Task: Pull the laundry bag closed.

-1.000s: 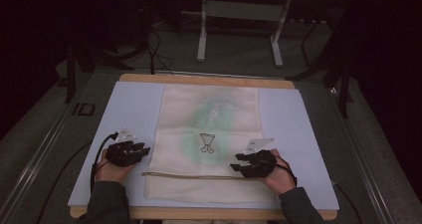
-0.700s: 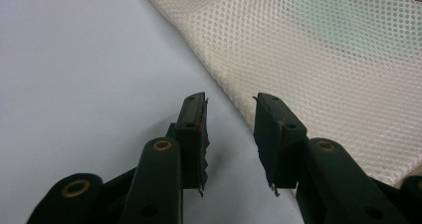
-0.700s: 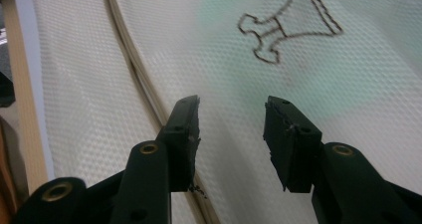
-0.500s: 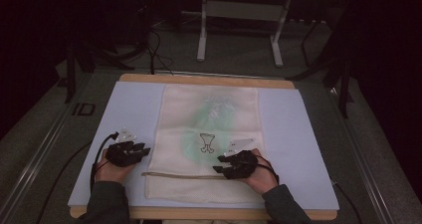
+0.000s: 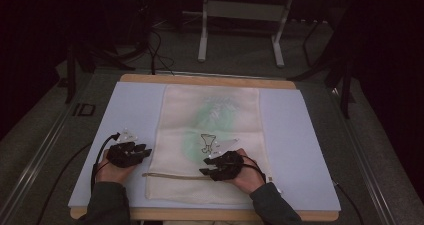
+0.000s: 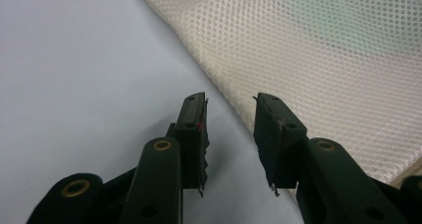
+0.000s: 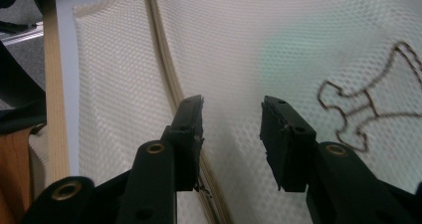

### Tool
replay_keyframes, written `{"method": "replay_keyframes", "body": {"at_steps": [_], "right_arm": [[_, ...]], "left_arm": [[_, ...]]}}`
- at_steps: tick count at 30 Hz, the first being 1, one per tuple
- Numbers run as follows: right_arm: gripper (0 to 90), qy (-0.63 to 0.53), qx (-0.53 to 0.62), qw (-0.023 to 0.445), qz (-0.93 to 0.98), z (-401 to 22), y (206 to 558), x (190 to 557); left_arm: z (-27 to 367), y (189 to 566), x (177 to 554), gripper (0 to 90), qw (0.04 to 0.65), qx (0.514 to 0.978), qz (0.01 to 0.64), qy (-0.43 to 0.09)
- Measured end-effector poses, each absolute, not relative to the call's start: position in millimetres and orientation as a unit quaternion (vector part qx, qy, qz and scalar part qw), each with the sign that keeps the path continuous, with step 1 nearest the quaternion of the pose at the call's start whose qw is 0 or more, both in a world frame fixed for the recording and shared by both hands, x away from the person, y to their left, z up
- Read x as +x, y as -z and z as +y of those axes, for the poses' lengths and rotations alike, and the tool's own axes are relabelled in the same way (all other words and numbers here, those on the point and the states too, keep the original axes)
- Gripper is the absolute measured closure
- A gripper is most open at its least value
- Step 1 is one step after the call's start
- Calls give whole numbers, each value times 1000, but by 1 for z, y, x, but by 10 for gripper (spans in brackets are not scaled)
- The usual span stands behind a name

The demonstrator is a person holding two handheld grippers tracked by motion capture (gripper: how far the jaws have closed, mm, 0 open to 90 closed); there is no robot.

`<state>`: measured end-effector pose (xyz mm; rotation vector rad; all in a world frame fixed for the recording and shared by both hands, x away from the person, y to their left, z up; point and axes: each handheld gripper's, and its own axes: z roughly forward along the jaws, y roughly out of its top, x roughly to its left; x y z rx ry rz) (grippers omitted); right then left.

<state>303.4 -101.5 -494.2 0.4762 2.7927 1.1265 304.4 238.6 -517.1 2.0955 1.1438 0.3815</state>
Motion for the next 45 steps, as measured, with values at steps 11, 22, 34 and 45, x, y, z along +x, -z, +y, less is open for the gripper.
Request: {"method": "replay_keyframes", "body": {"at_steps": [11, 22, 34, 45], "right_arm": [[644, -368, 135, 33, 919, -73, 500, 303], [675, -369, 121, 30, 921, -49, 505, 302], [693, -368, 102, 26, 924, -21, 506, 299], [708, -369, 82, 23, 926, 5, 509, 297]], "left_arm": [[239, 517, 305, 654, 355, 810, 442, -147], [241, 516, 305, 653, 358, 808, 443, -147], [242, 516, 305, 653, 357, 810, 442, -147], [243, 516, 305, 653, 360, 806, 445, -149]]}}
